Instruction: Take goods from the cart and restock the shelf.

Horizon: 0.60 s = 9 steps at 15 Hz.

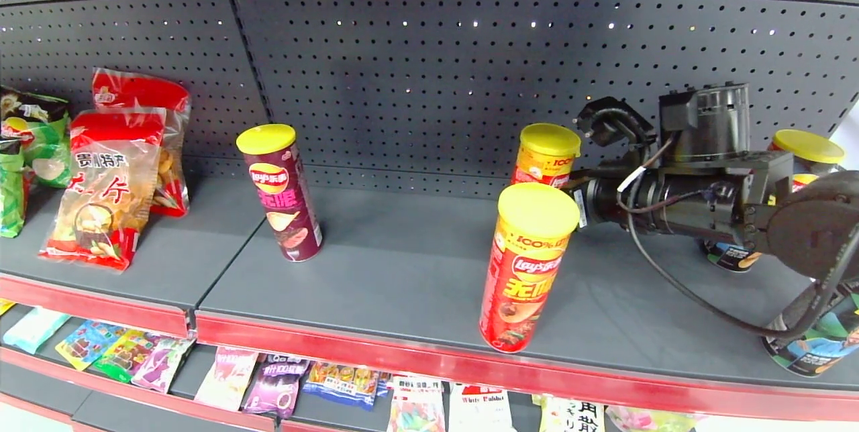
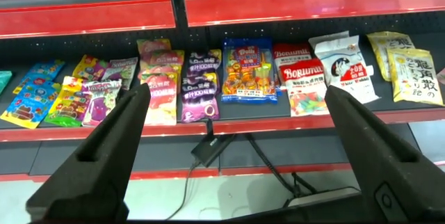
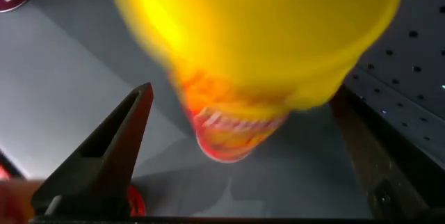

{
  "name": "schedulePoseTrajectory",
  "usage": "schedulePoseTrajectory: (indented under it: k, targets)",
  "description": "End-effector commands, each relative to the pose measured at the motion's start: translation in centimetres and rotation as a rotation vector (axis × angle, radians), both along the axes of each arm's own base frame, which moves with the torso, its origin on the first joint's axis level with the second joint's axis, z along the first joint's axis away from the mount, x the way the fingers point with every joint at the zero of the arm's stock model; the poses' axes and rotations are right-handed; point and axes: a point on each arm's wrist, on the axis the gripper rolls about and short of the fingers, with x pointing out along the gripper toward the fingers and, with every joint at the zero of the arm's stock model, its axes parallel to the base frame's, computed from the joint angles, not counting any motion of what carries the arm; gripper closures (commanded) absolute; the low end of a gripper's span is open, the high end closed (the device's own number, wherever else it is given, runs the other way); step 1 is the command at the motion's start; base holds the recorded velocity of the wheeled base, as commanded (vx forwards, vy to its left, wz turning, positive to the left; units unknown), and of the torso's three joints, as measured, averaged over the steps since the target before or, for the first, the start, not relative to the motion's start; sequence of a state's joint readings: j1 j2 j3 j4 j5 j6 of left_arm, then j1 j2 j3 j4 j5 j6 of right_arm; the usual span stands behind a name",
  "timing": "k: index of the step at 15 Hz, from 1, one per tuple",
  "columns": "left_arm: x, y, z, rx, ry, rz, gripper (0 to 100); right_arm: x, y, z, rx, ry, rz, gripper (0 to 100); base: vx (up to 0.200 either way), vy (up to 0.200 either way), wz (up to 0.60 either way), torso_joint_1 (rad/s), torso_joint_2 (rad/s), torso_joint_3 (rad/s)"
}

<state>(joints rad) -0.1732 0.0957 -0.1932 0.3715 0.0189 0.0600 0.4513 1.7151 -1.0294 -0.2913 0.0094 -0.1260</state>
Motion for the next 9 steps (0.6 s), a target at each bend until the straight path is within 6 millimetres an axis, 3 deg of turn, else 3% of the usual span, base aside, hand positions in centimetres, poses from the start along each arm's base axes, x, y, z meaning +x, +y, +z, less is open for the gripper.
schedulePoseTrajectory:
  k: [1,5,9]
  targets:
    - [0.0,0.0,0.0,0.000,0.004,-0.001,0,-1.4,-0.6,1.0,0.012,-0.027,0.001,0,0.000,0.000,0.00,0.000,0.00,0.000]
    - [0.1,-0.1,0.1,-0.010,-0.010,-0.019,0,-5.1,-2.6,1.3,0.029,-0.027,-0.042,0,0.000,0.000,0.00,0.000,0.00,0.000]
    - [0.1,-0.1,0.1,-0.011,-0.010,-0.022,0,-6.6,-3.5,1.4,0.027,-0.038,-0.089,0,0.000,0.000,0.00,0.000,0.00,0.000]
